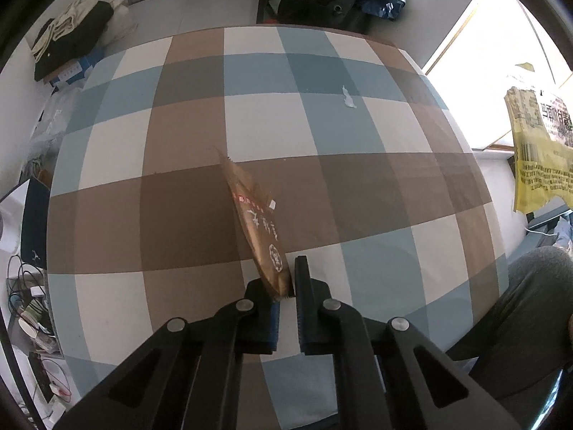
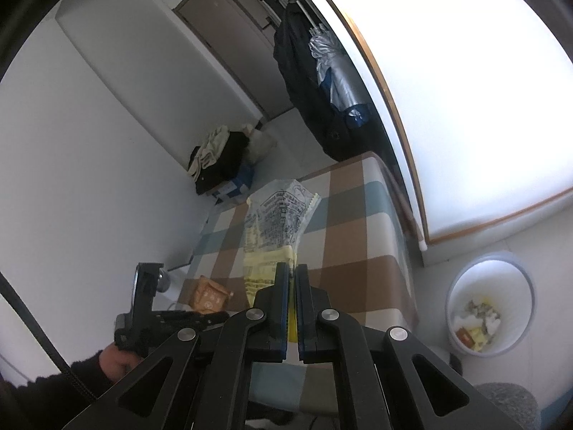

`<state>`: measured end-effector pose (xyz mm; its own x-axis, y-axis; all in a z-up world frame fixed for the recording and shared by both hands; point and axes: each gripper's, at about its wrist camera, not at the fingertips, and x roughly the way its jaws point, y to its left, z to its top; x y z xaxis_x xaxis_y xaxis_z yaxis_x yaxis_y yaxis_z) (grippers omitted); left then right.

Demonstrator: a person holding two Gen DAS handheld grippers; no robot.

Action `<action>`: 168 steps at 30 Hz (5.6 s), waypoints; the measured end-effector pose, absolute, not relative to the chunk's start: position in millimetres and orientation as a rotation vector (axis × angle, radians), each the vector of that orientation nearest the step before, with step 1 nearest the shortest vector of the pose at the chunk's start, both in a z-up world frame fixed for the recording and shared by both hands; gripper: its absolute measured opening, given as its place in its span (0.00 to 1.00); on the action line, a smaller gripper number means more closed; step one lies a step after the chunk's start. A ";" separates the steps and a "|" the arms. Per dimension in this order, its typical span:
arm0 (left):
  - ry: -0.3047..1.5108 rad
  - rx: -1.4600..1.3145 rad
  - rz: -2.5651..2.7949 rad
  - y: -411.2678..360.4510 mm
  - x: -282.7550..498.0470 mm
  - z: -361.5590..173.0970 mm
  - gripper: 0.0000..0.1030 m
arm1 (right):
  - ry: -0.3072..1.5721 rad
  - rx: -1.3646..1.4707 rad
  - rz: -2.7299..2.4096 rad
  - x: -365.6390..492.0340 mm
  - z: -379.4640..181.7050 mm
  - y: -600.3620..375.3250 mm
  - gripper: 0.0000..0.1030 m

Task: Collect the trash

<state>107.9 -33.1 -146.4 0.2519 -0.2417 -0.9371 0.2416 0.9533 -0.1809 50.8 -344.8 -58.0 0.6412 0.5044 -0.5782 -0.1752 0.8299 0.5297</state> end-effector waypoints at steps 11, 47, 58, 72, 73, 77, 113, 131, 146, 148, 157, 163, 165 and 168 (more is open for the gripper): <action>1.228 0.000 -0.328 -22.6 97.8 -125.3 0.00 | 0.778 0.468 0.403 50.3 -55.3 -348.0 0.03; 1.086 0.004 -0.757 -234.7 111.5 -41.7 0.00 | 0.669 0.548 0.111 10.1 -30.7 -511.3 0.03; 1.232 0.028 -0.831 -317.5 122.3 -91.6 0.00 | 0.869 0.611 -0.087 13.2 -114.2 -573.8 0.03; 1.375 0.035 -0.810 -356.8 141.2 -141.7 0.00 | 1.113 0.643 -0.108 59.2 -229.7 -582.8 0.06; 1.381 0.039 -0.809 -357.6 141.7 -143.4 0.00 | 1.127 0.649 -0.107 61.2 -237.4 -581.8 0.06; 1.404 0.039 -0.799 -360.4 145.4 -147.8 0.00 | 1.157 0.676 -0.099 72.2 -255.6 -579.9 0.06; 1.666 0.162 -0.750 -404.2 147.1 -207.0 0.00 | 1.029 0.846 -0.150 37.2 -227.0 -608.3 0.62; 1.491 0.145 -0.671 -381.8 139.2 -159.7 0.66 | 1.024 0.833 -0.179 24.7 -211.6 -600.1 0.66; 1.263 0.129 -0.596 -337.4 113.7 -92.1 0.74 | 0.980 0.711 -0.101 26.3 -158.9 -567.1 0.79; 1.250 0.117 -0.585 -330.3 110.8 -88.1 0.74 | 0.977 0.695 -0.095 26.1 -153.9 -561.0 0.79; 1.198 0.098 -0.548 -315.4 101.0 -75.4 0.74 | 0.966 0.647 -0.078 17.5 -133.4 -543.1 0.84; 1.178 0.088 -0.542 -308.5 95.0 -69.7 0.74 | 0.956 0.640 -0.087 12.7 -127.4 -540.1 0.84; 1.175 0.085 -0.541 -307.6 92.6 -68.0 0.74 | 0.953 0.637 -0.090 11.8 -126.1 -539.5 0.84; 1.177 0.080 -0.541 -305.2 90.1 -68.1 0.74 | 0.950 0.627 -0.101 11.6 -125.0 -535.9 0.84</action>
